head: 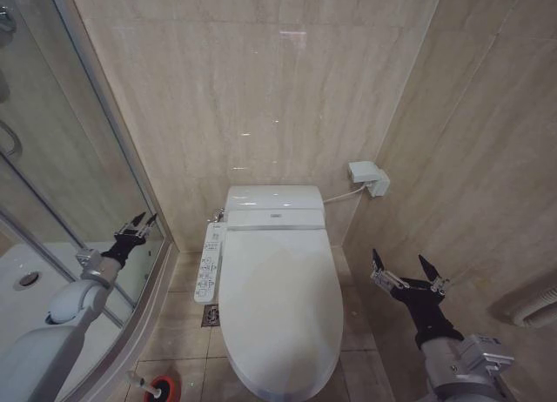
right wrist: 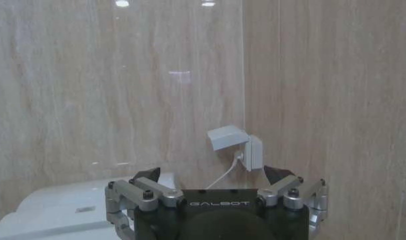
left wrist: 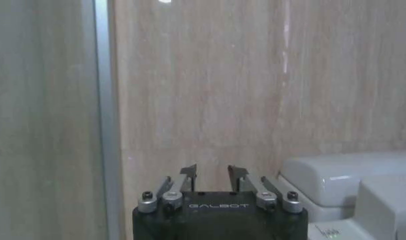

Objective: Open the toilet lid, clean the toilet bowl with a toilet brush, close the toilet lid, and flush.

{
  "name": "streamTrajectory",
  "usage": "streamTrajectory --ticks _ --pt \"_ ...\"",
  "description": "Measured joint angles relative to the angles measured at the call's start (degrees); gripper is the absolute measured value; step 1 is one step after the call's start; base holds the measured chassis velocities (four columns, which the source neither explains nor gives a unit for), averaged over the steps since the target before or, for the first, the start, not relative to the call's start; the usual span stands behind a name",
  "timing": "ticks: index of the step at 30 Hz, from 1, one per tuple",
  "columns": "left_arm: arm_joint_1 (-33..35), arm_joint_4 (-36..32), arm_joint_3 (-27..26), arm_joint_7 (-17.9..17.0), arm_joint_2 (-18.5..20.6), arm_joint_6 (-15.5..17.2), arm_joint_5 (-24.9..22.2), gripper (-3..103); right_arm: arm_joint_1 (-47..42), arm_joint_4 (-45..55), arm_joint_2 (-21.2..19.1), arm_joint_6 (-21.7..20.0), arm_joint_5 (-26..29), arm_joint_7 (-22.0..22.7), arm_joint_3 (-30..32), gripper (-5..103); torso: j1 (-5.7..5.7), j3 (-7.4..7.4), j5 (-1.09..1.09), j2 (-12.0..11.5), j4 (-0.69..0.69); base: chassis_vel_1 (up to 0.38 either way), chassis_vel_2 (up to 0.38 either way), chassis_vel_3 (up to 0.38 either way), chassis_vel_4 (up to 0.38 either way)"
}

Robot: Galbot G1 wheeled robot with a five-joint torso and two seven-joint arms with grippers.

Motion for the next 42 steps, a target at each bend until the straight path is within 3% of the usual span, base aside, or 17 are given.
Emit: streamTrajectory --ticks 1,2,8,9,17,32,39,42 --pt "-0.6 0.8 0.6 0.3 -0.1 -0.3 0.0 45 0.0 0.0 0.0 0.0 0.0 0.0 0.0 100 0.0 0.0 -0.01 0.0 0.0 0.0 0.0 0.0 0.0" --pt "-1.6 1.9 1.5 0.6 -0.2 -0.7 0.1 28 0.0 0.0 0.0 0.0 0.0 0.0 0.0 100 0.0 0.0 -0.01 0.0 0.0 0.0 0.0 0.0 0.0" --pt "-5.4 6.4 4.4 3.1 -0.8 -3.5 0.7 28 0.0 0.0 0.0 0.0 0.0 0.0 0.0 100 0.0 0.0 0.0 0.0 -0.01 0.0 0.0 0.0 0.0" --pt "-6.3 7.2 5.2 3.9 -1.0 -4.1 0.8 3 0.0 0.0 0.0 0.0 0.0 0.0 0.0 100 0.0 0.0 0.0 0.0 -0.01 0.0 0.0 0.0 0.0" --pt "-9.1 9.7 7.8 5.4 -2.6 -6.0 1.0 0 0.0 0.0 0.0 0.0 0.0 0.0 0.0 100 -0.01 -0.01 0.0 0.0 0.0 -0.004 0.004 0.006 -0.008" --pt "-8.7 9.5 7.9 6.9 -2.7 -6.3 0.9 0 0.0 0.0 0.0 0.0 0.0 0.0 0.0 100 0.02 0.0 0.0 0.0 0.0 -0.083 0.073 0.079 -0.078" --pt "-10.9 13.3 10.2 9.5 -2.5 -7.4 0.9 0 0.0 0.0 0.0 0.0 0.0 0.0 0.0 100 -0.01 -0.01 0.0 0.0 0.0 -0.009 0.022 0.003 -0.011" --pt "-13.5 16.6 12.9 12.1 -2.4 -8.7 0.8 0 0.0 0.0 0.0 0.0 0.0 0.0 0.0 100 -0.01 -0.01 0.0 0.0 0.0 0.0 0.0 0.0 0.0"
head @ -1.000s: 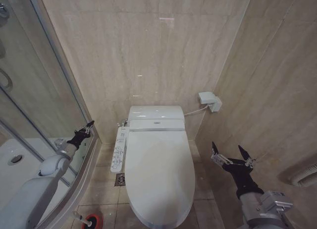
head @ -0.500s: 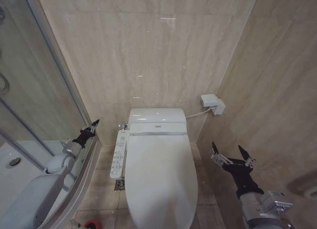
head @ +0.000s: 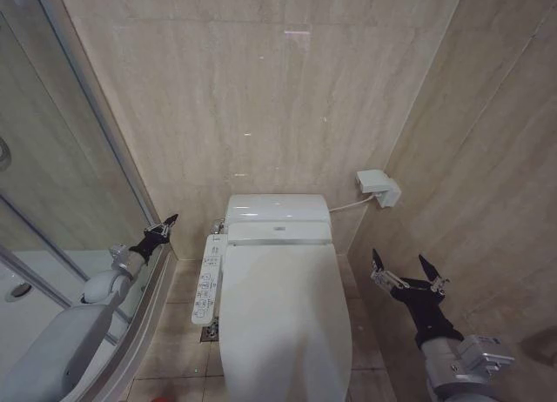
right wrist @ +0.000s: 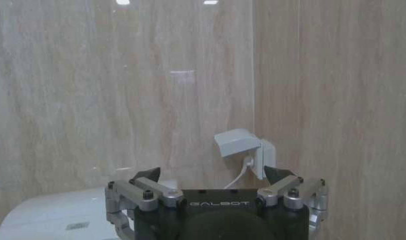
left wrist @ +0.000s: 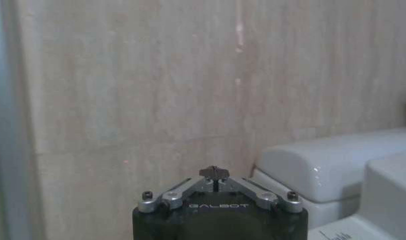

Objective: Open the toilet lid, clean the toilet bowl with a toilet brush, close the toilet lid, and flush.

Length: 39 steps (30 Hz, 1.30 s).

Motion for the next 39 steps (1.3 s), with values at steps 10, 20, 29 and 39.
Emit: streamTrajectory --ticks 10,20,29,39 --pt "-5.6 6.6 7.1 3.3 -1.5 -1.5 -0.1 0 0.0 0.0 0.0 0.0 0.0 0.0 0.0 100 0.01 0.01 0.0 0.0 0.0 0.0 0.0 0.0 0.0" --pt "-6.6 8.5 8.4 6.3 -2.6 -1.5 -0.3 0 0.0 0.0 0.0 0.0 0.0 0.0 0.0 100 0.01 0.01 0.0 0.0 -0.01 0.0 0.0 0.0 0.0" --pt "-6.6 8.4 8.6 7.7 -2.2 -1.4 -0.4 0 0.0 0.0 0.0 0.0 0.0 0.0 0.0 100 0.01 0.01 -0.01 0.0 0.0 -0.034 0.025 0.028 -0.02" --pt "-7.9 9.9 10.5 12.5 -1.8 -1.6 -1.9 0 0.0 0.0 0.0 0.0 0.0 0.0 0.0 100 0.03 0.01 -0.01 0.0 -0.02 -0.029 0.039 0.032 -0.028"
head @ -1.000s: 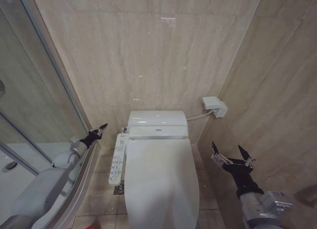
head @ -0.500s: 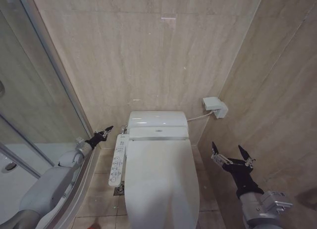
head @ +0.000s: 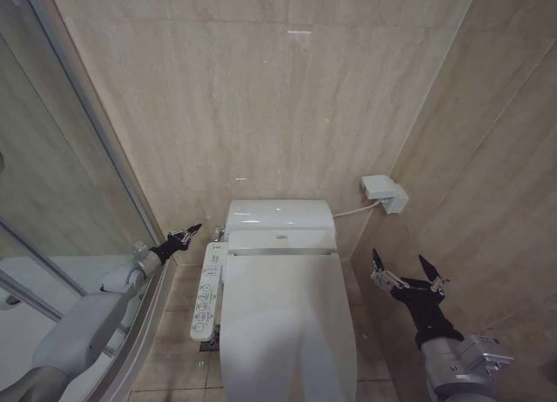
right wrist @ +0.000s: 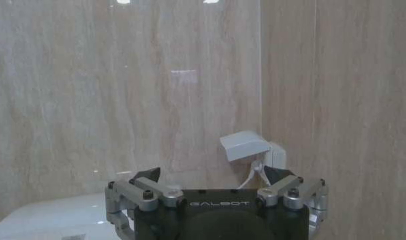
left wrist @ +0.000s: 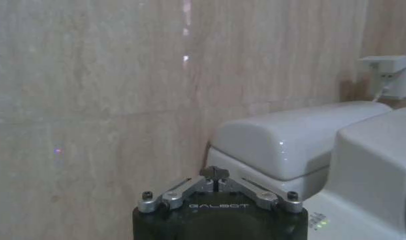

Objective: Open the toilet lid, clean the toilet bowl with a toilet brush, close the toilet lid, and flush.

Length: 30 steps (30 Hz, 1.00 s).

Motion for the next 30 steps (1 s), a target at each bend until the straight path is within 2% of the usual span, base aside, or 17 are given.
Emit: streamTrajectory --ticks 8,14,23,30 --pt "-1.2 1.5 2.4 3.8 0.4 0.9 -0.3 0 0.0 0.0 0.0 0.0 0.0 0.0 0.0 100 -0.02 -0.01 0.01 0.0 0.01 0.0 0.0 0.0 0.0" --pt "-3.0 4.2 4.0 5.3 -0.7 1.0 0.2 0 0.0 0.0 0.0 0.0 0.0 0.0 0.0 100 -0.02 0.0 0.01 0.0 0.01 0.0 0.0 0.0 0.0" --pt "-5.3 7.6 5.0 6.1 -3.5 0.9 2.2 0 0.0 0.0 0.0 0.0 0.0 0.0 0.0 100 -0.01 -0.01 0.01 0.0 0.0 0.0 0.0 0.0 0.0" --pt "-4.9 8.9 4.6 5.8 -4.1 0.4 3.8 0 0.0 0.0 0.0 0.0 0.0 0.0 0.0 100 -0.01 -0.01 0.0 0.0 0.02 0.0 0.0 0.0 0.0"
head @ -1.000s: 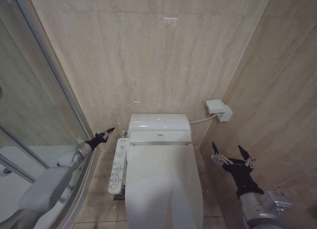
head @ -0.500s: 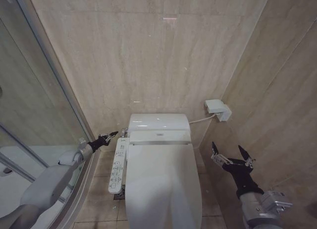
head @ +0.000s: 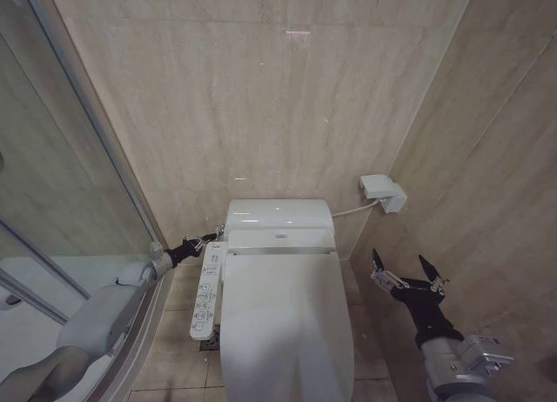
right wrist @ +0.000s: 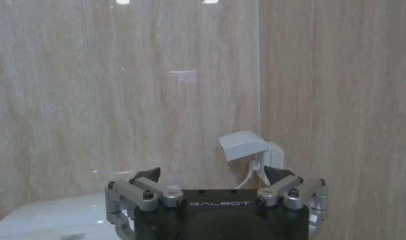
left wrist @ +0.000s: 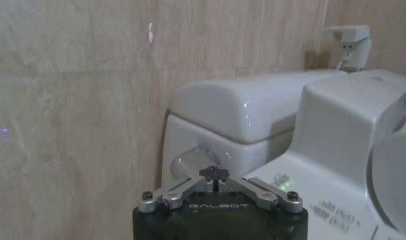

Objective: Open the toilet lid, clean the toilet bowl with a toilet brush, close the toilet lid, and flush.

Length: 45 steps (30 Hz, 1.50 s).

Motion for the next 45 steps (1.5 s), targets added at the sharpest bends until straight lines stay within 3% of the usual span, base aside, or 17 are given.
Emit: streamTrajectory --ticks 26,42,45 --pt "-0.1 4.8 -1.2 0.5 -2.6 -1.1 1.3 0 0.0 0.0 0.0 0.0 0.0 0.0 0.0 100 0.0 0.01 -0.01 0.0 -0.02 0.0 0.0 0.0 0.0" --pt "1.1 5.1 -2.8 -1.8 -1.8 -2.5 0.6 0 0.0 0.0 0.0 0.0 0.0 0.0 0.0 100 0.0 0.0 0.01 0.0 -0.02 0.0 0.0 0.0 0.0" --pt "1.5 4.1 -2.9 -4.9 -1.8 -2.4 0.7 0 0.0 0.0 0.0 0.0 0.0 0.0 0.0 100 0.0 0.0 0.0 0.0 -0.02 0.0 0.0 0.0 0.0"
